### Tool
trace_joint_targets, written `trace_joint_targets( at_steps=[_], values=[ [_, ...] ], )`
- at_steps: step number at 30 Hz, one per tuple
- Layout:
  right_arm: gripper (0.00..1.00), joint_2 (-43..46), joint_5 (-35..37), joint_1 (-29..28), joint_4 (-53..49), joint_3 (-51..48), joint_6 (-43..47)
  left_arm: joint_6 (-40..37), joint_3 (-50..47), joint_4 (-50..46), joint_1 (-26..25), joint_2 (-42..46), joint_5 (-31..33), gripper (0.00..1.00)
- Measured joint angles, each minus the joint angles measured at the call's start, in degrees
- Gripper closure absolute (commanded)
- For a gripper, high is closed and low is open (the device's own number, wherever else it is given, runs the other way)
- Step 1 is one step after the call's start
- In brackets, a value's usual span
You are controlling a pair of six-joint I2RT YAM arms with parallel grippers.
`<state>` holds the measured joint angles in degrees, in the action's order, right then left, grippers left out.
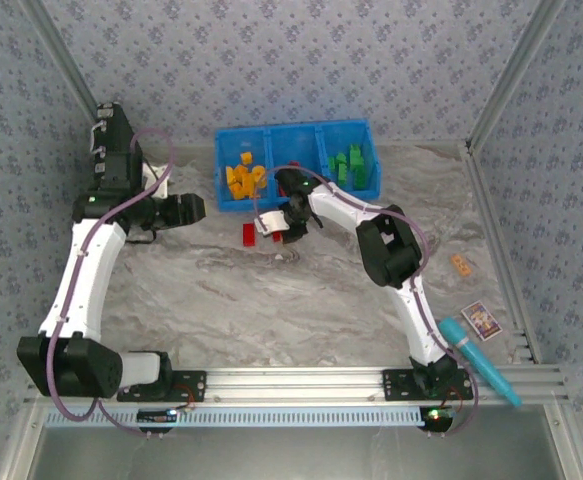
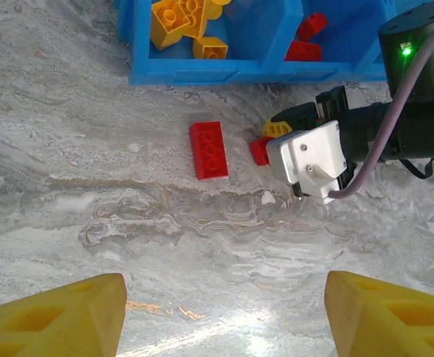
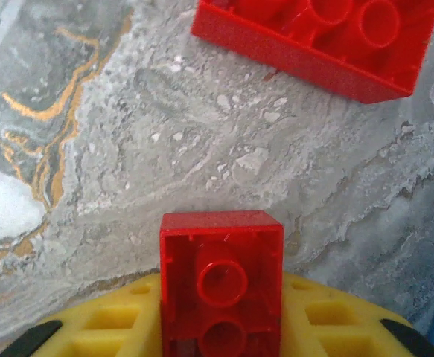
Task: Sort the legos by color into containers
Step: Pick up the lego from the center of the table, then place the lego in the container.
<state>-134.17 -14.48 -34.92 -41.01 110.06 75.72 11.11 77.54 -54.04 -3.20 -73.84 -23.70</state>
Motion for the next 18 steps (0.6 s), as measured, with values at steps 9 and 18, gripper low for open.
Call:
trace_joint_targets(
  at_steps=[9, 18],
  values=[
    [0.72, 0.6, 0.5, 1.2, 0.4, 0.0, -2.7, -0.2, 0.0, 0.0, 0.0, -0.5, 0.9, 0.27],
    [0.68, 8.7, -1.4, 7.5, 4.5, 2.2, -7.9, -0.7, 0.0, 0.0, 0.0, -0.3, 1.8, 0.25]
  ],
)
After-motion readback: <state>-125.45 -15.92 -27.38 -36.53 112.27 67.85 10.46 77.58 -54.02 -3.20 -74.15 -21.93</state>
